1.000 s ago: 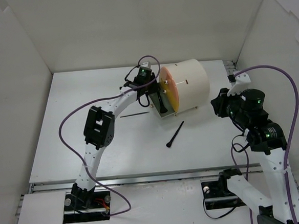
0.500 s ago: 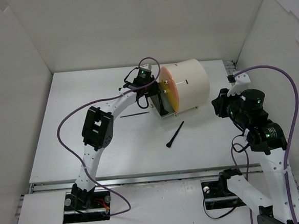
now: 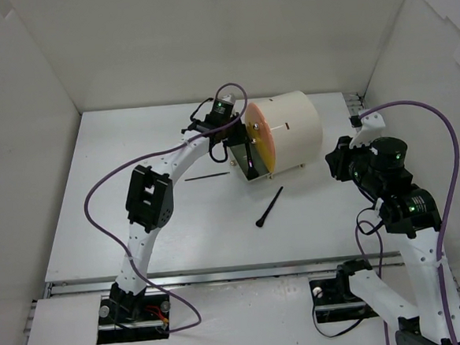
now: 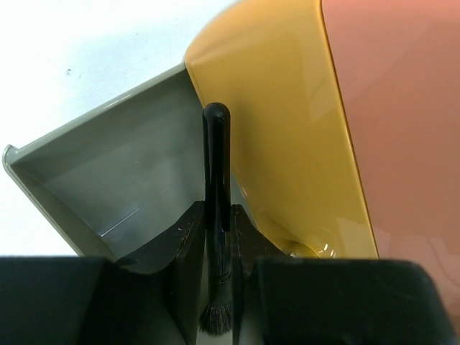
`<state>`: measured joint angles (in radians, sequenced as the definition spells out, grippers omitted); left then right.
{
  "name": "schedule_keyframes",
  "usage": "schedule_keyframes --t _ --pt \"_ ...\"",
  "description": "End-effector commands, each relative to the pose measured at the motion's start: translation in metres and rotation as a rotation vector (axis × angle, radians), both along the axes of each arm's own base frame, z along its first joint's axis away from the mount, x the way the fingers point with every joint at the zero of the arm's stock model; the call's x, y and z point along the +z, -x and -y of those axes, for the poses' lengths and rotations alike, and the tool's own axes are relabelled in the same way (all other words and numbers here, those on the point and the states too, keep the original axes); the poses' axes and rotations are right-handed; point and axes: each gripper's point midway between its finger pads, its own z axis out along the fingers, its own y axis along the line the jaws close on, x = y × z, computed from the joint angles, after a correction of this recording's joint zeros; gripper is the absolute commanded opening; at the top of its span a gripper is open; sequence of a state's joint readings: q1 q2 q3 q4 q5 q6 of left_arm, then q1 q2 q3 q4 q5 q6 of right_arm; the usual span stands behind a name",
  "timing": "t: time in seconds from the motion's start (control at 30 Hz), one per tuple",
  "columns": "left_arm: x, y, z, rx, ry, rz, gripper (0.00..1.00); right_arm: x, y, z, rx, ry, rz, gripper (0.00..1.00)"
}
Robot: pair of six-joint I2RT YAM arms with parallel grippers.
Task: Organize the makeup
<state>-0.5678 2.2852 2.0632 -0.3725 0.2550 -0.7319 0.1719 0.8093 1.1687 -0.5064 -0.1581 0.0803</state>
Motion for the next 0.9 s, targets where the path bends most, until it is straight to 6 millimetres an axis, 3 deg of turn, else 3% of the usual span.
schedule_keyframes --t 0.0,0.23,0.27,0.3,0.4,0.87 --pt "0.045 0.002 0.007 -0.04 0.041 0.073 0.01 0.009 -0.004 -0.003 0.013 -0.016 0.037 0.16" --pt "0.048 0.002 0.001 -0.03 0.008 0.073 0.05 0.009 -0.001 -0.004 0.014 -0.023 0.042 0.16" --pt "0.041 0.001 0.003 -0.037 0.001 0.059 0.06 0.009 -0.002 -0.004 0.015 -0.023 0.042 0.16" --pt "0.047 0.0 0.005 -0.043 0.01 0.064 0.05 0.009 -0.001 -0.004 0.012 -0.025 0.041 0.16" --pt "0.032 0.001 0.003 -0.048 0.009 0.006 0.06 0.009 -0.001 -0.004 0.014 -0.027 0.041 0.16" --pt "0.014 0.005 -0.005 -0.019 -0.033 -0.043 0.17 0.011 0.0 -0.006 0.018 -0.043 0.041 0.16"
